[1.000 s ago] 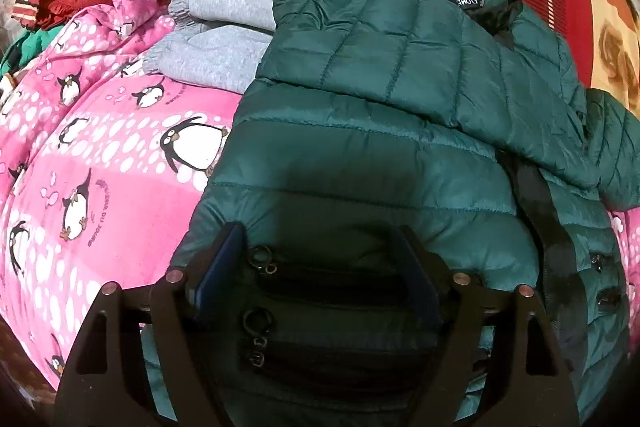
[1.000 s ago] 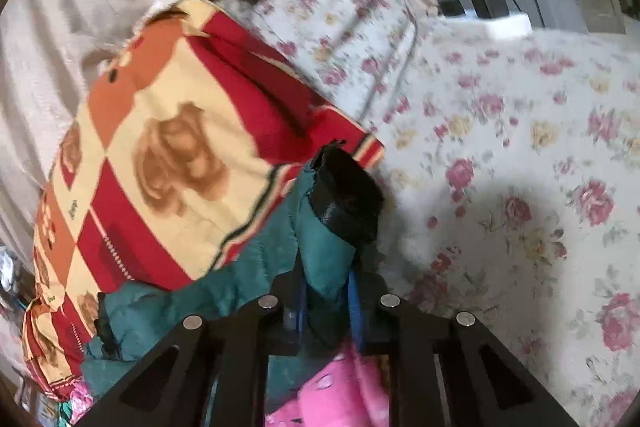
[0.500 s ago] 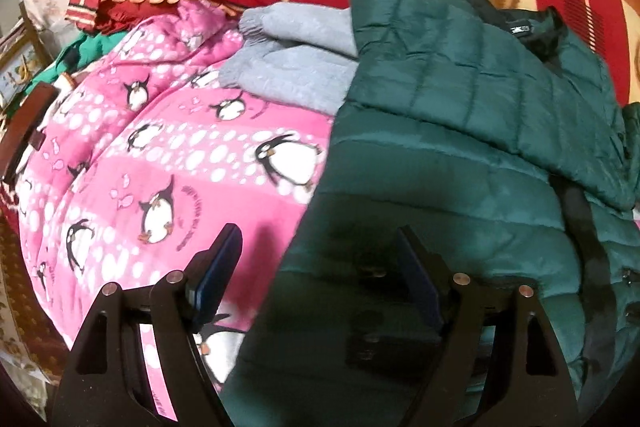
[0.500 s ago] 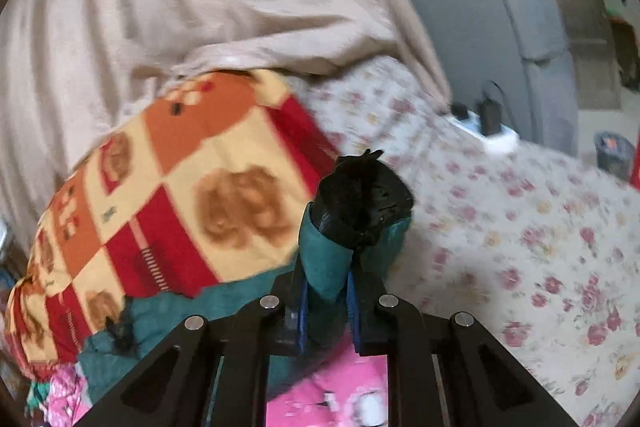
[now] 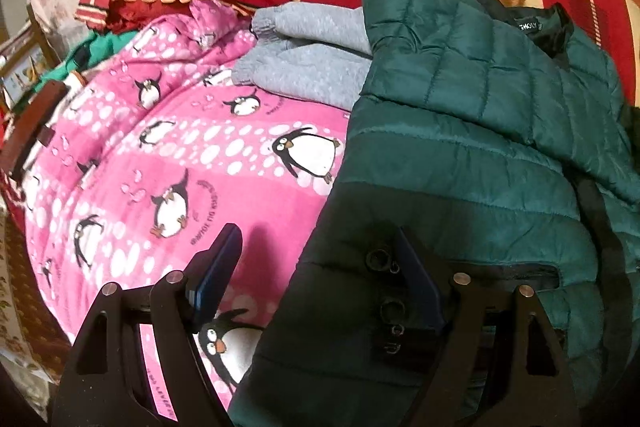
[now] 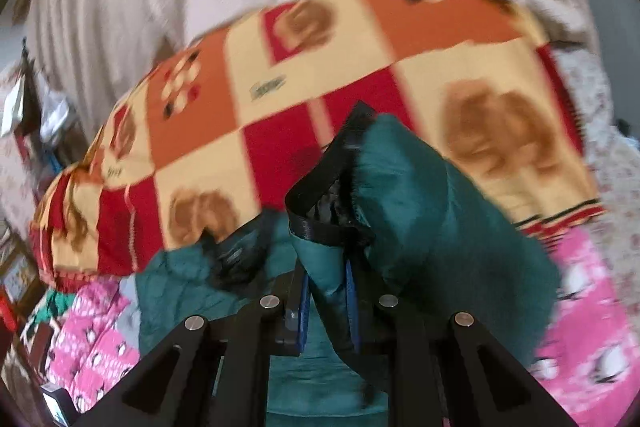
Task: Fold large clothes
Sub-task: 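Lift the held side and fold it across the body toward the left gripper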
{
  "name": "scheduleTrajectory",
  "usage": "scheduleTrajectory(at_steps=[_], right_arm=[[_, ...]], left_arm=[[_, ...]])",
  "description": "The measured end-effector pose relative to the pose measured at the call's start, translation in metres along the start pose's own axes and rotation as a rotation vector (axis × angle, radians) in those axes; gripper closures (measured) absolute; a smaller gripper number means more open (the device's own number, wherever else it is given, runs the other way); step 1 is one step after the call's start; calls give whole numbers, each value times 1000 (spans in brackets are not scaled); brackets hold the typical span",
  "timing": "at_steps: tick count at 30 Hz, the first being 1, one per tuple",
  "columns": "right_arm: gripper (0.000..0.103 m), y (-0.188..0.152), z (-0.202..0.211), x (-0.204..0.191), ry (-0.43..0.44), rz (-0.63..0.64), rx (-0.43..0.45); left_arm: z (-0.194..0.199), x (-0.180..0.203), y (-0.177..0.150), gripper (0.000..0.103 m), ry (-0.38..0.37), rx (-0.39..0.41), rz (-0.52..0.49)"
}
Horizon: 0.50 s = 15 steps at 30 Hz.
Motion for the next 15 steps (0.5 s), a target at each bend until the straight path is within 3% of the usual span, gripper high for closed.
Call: scheduleTrajectory(at_steps=[7, 15], right_arm=[[88, -24, -73, -106, 123, 147, -87], [88, -63, -146, -236, 369, 331, -213]], left_arm=[[0, -3, 0, 22, 31, 7, 6], [-10, 1, -1, 19, 41, -22, -4]])
Point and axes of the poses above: each gripper's, at about its wrist camera, not at the fingertips, and z roughly against the way its jaws point, x to its right, y to its top, the point moved 5 cm from there along -z, roughly the way its jaws point, and after that the axes turned 9 degrees about -x, right-handed, at the moved point
